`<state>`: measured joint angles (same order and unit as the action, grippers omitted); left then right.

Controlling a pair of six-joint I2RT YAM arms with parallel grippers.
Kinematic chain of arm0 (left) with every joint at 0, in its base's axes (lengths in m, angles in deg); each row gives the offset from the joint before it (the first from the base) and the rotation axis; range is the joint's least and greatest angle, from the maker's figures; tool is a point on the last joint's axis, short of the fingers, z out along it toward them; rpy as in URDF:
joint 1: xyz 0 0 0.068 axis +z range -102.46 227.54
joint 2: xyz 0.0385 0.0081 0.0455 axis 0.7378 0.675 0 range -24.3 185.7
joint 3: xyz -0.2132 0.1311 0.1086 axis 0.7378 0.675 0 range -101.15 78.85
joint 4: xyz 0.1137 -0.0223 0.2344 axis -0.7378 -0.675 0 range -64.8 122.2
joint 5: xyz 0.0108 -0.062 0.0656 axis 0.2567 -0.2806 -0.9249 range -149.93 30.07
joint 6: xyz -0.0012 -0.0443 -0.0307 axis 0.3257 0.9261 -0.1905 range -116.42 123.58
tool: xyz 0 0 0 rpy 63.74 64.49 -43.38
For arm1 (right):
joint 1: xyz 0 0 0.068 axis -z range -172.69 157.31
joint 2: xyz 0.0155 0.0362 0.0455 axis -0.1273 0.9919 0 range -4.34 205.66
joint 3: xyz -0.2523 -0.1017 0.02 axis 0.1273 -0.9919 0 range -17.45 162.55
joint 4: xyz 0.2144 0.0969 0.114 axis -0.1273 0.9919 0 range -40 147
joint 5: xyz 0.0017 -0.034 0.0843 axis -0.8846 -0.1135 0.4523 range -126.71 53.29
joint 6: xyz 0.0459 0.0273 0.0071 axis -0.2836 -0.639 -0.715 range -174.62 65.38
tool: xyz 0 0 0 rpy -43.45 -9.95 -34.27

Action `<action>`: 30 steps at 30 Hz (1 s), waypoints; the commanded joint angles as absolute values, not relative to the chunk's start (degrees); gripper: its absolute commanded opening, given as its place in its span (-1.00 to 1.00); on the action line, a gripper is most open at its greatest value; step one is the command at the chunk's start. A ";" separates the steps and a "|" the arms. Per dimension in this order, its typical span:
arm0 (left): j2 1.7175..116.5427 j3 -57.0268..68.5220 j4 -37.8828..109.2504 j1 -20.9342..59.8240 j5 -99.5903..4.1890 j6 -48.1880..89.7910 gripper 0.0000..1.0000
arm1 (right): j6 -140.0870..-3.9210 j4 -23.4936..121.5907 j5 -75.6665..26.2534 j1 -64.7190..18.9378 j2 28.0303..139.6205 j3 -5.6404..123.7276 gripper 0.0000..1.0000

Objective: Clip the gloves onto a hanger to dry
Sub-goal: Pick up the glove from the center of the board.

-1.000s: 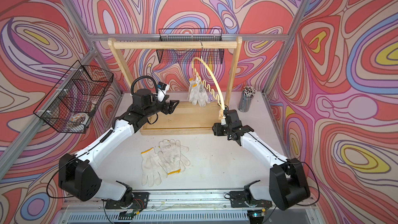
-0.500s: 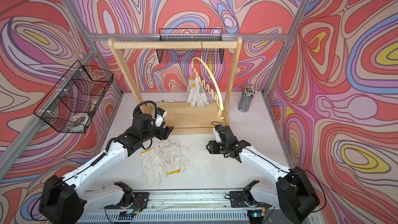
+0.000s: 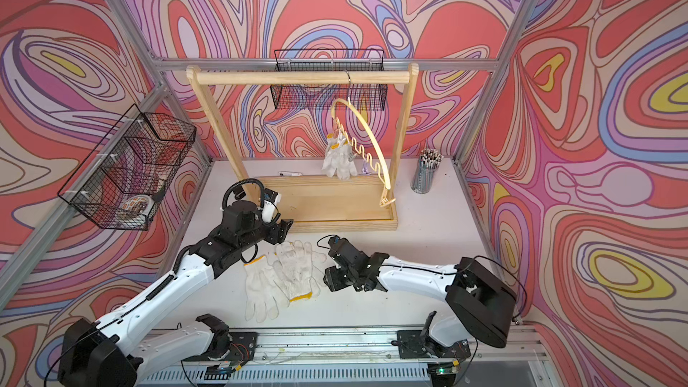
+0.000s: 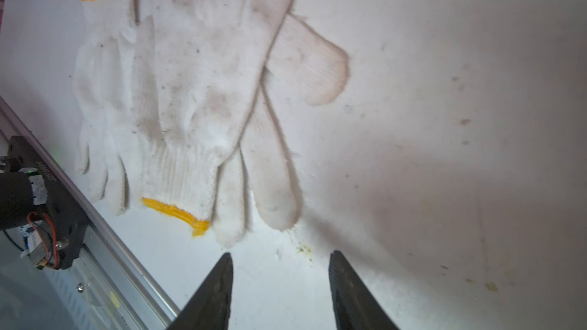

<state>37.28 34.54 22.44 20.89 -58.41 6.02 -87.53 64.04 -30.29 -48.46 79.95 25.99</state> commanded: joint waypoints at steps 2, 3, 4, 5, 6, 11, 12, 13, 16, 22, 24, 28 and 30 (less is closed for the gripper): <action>35.32 35.53 19.74 20.60 -62.73 6.93 0.52 | -87.45 61.57 -31.52 -50.49 83.37 30.65 -0.02; 34.91 35.97 19.94 20.62 -63.00 7.17 0.52 | -87.15 61.52 -31.29 -50.73 84.04 31.40 -0.02; 34.56 36.38 20.18 20.65 -63.49 7.50 0.52 | -86.96 61.51 -31.12 -50.78 84.60 31.92 -0.03; 34.21 36.86 20.54 20.64 -64.06 7.63 0.52 | -86.74 61.49 -30.78 -50.87 85.22 32.49 -0.04; 33.86 37.21 20.73 20.58 -64.54 7.72 0.52 | -86.48 61.42 -30.39 -50.87 85.75 32.87 -0.05; 32.76 38.29 20.62 20.64 -66.25 8.00 0.53 | -85.88 60.77 -28.67 -50.95 89.24 34.85 -0.14; 32.70 38.41 20.60 20.63 -66.30 8.05 0.53 | -85.83 60.60 -28.20 -50.87 89.90 35.08 -0.15; 32.65 38.57 20.59 20.65 -66.43 8.16 0.53 | -85.69 60.45 -27.71 -50.88 90.56 35.43 -0.17; 32.48 39.10 20.68 20.62 -67.14 8.42 0.52 | -85.30 60.28 -26.41 -51.04 92.29 36.41 -0.19; 31.64 39.50 20.51 20.62 -68.34 8.54 0.53 | -84.95 61.07 -25.46 -51.30 94.38 37.77 -0.24; 31.19 39.65 20.44 20.65 -68.71 8.55 0.53 | -84.73 62.11 -25.43 -51.47 95.37 38.58 -0.28; 29.92 40.24 20.34 20.63 -69.47 8.77 0.53 | -84.37 64.13 -25.53 -52.05 96.83 40.56 -0.33; 29.22 40.51 20.34 20.64 -69.84 8.90 0.53 | -84.16 65.79 -26.07 -52.65 99.55 41.88 -0.35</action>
<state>30.49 39.50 21.22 20.89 -68.20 8.18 -85.08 63.02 -25.85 -51.67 97.13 40.09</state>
